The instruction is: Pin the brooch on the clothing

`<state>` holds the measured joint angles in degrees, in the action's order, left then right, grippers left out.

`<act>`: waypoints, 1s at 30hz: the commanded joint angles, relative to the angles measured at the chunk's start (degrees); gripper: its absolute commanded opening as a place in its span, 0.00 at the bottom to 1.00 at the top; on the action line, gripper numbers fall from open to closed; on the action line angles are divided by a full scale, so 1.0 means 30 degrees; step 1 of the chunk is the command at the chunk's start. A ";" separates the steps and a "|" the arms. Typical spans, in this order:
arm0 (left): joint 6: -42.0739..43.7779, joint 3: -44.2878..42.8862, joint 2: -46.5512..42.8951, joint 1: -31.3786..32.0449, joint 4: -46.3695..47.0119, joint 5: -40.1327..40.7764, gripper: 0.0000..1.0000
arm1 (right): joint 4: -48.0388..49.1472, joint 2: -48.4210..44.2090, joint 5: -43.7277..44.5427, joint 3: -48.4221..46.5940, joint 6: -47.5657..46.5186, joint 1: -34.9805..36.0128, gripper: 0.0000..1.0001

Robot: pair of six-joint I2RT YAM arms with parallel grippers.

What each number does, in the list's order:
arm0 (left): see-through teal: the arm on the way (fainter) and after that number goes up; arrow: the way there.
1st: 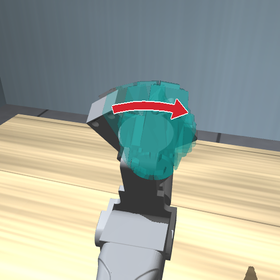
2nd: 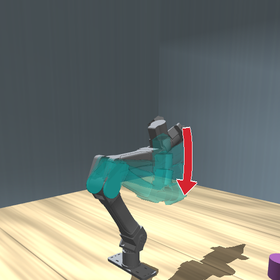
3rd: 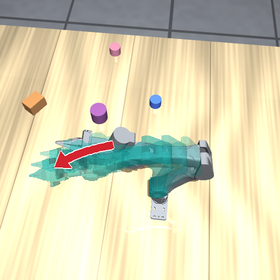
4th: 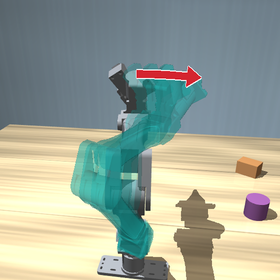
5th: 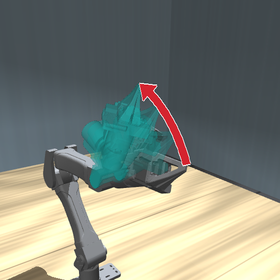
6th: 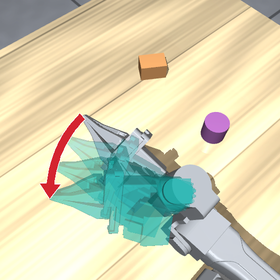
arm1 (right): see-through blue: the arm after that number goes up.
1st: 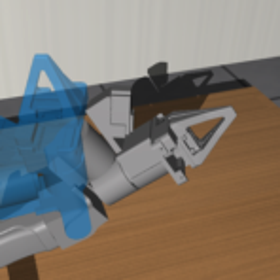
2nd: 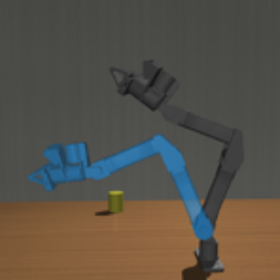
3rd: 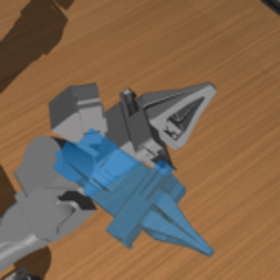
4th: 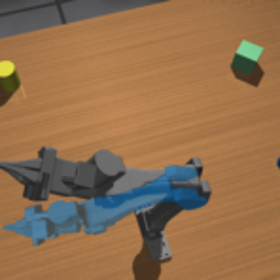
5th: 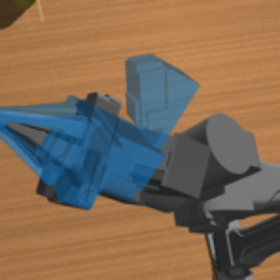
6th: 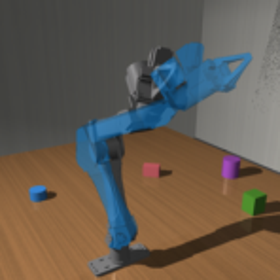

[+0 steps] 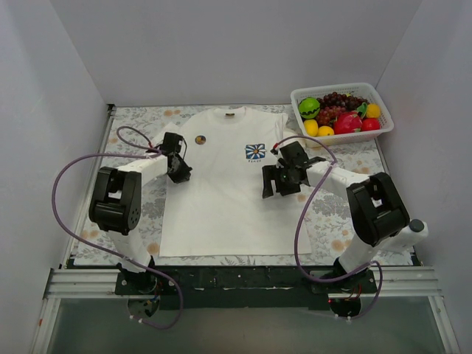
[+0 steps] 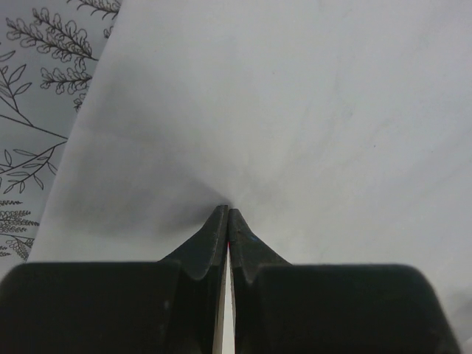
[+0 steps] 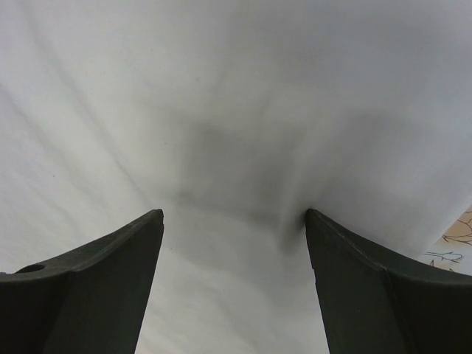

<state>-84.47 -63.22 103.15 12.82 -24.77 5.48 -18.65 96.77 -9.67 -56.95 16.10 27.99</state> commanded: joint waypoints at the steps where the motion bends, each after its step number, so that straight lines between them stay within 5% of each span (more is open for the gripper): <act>1: -0.0555 0.1033 -0.1277 0.0004 -0.0706 0.0194 0.00 | -0.1808 0.0088 -0.0116 0.1608 0.0200 0.0485 0.85; 14: 0.0147 0.2935 -0.3505 -0.0611 -0.1879 0.1281 0.00 | -0.3127 -0.1876 0.0323 0.3573 0.0494 0.0778 0.87; 27: 0.0584 0.5370 -0.5784 -0.0640 -0.1909 0.0402 0.00 | -0.2923 -0.2694 0.2051 -0.1201 -0.0122 0.0749 0.92; 30: 0.1489 0.4933 -0.7219 -0.0640 -0.1762 0.0402 0.23 | -0.2134 -0.3924 0.2257 -0.1613 -0.0005 0.0749 0.93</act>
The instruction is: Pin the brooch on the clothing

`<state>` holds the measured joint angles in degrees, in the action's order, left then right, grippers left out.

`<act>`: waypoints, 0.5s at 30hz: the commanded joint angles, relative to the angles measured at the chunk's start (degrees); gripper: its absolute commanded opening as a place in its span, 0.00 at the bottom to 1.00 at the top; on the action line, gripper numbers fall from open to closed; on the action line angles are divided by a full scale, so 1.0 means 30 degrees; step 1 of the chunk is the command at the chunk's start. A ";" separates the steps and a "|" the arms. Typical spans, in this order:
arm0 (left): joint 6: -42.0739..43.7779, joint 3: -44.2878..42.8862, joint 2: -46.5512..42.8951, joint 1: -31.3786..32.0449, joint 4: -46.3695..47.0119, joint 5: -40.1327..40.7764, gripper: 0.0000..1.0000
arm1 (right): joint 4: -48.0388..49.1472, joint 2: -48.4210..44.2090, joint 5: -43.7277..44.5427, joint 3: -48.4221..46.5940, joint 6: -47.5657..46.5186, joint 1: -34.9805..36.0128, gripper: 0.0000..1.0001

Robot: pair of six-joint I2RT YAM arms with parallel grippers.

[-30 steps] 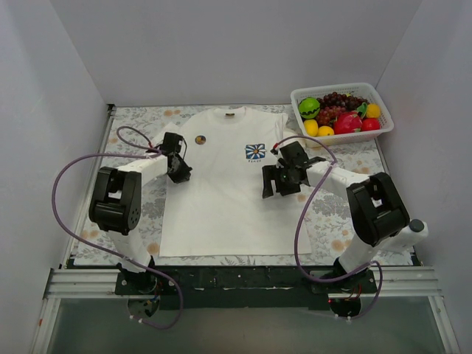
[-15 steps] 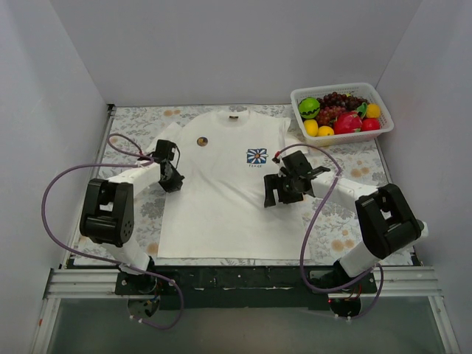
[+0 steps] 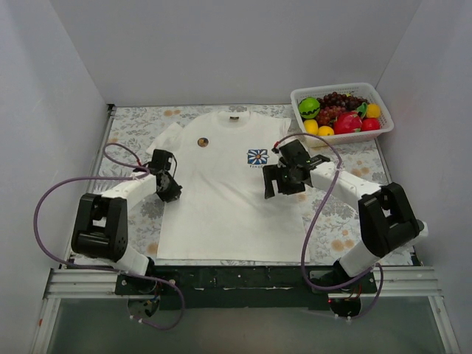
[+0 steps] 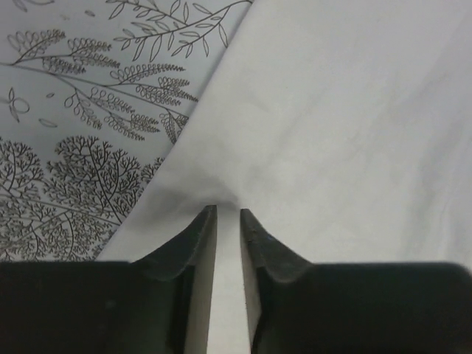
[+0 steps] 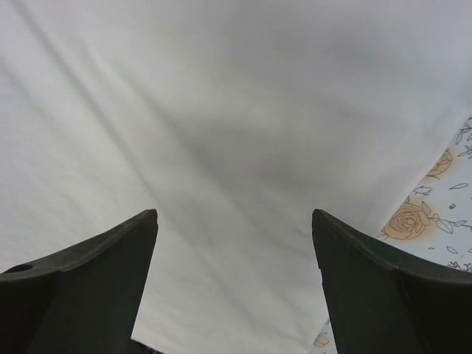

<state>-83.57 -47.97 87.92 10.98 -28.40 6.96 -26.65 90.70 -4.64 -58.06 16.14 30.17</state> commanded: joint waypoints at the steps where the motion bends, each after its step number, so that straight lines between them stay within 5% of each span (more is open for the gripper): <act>1: 0.1370 -0.0589 -0.2438 -0.0028 -0.0465 -0.0065 0.53 | 0.0883 -0.2308 0.0552 -0.1241 -0.0019 0.0020 0.93; 5: 0.2249 -0.1383 -0.4049 0.0030 0.0147 -0.0122 0.98 | 0.2699 -0.5265 0.0844 -0.0803 -0.0019 0.0021 0.96; 15: 0.4008 -0.0391 -0.7626 0.0235 0.4543 -0.2289 0.98 | 0.7360 -1.0865 0.3390 0.1746 -0.1073 -0.0009 0.98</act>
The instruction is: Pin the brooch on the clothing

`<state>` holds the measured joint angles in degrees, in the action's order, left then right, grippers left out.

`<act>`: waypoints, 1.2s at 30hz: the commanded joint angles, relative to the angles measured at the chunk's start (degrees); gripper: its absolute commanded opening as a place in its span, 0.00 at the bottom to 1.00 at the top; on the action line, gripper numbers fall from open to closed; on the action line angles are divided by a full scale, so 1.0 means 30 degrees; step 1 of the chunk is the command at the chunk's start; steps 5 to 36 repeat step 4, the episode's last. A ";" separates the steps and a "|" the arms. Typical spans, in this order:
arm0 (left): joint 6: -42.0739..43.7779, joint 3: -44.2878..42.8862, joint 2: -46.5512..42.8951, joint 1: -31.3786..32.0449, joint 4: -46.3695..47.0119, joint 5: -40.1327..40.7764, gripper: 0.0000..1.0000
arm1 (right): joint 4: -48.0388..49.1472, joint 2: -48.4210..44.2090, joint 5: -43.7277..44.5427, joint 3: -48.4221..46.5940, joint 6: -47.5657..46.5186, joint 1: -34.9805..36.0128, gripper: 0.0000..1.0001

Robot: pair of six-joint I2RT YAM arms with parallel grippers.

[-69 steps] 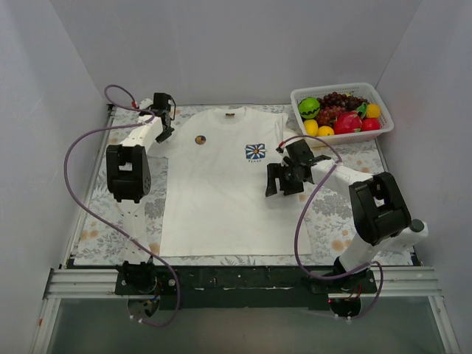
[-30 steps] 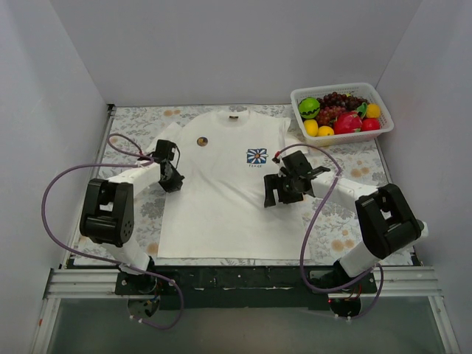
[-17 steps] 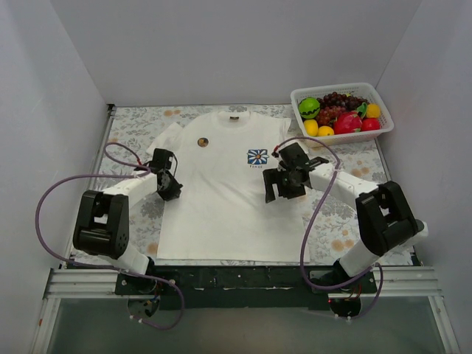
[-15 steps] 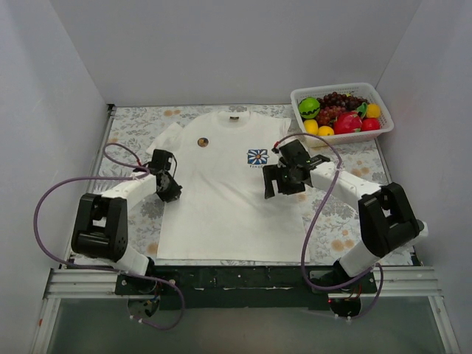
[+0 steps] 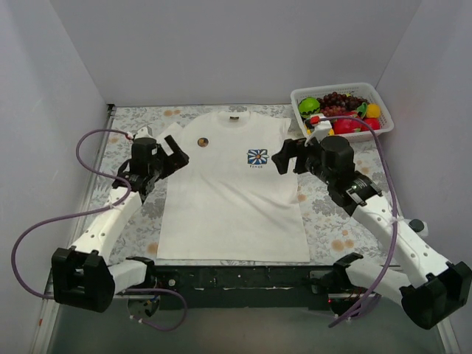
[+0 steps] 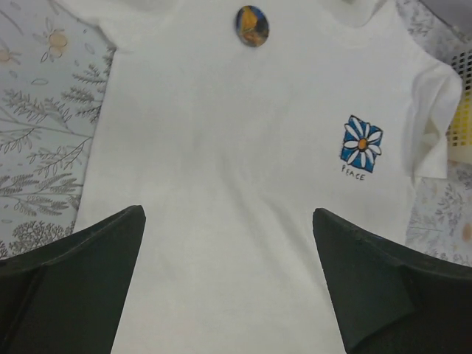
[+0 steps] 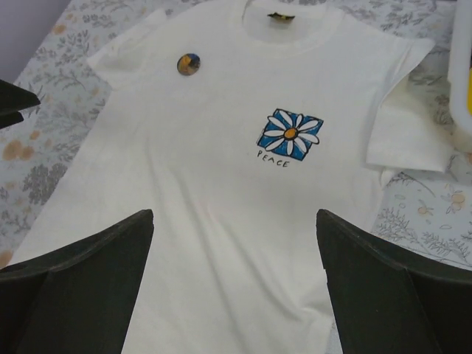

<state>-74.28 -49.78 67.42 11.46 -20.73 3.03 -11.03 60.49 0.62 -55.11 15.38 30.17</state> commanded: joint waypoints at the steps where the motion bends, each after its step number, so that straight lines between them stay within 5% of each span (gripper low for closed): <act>1: 0.1029 0.0361 -0.0909 0.0075 0.2308 -0.1618 0.98 | 0.2587 -0.0972 0.1870 0.0966 -0.0964 0.0020 0.98; 4: 0.1352 0.0713 -0.1465 0.0075 0.3305 -0.0896 0.98 | 0.4454 -0.1381 0.4268 0.1756 -0.1753 0.0020 0.98; 36: 0.1352 0.0713 -0.1465 0.0075 0.3305 -0.0896 0.98 | 0.4454 -0.1381 0.4268 0.1756 -0.1753 0.0020 0.98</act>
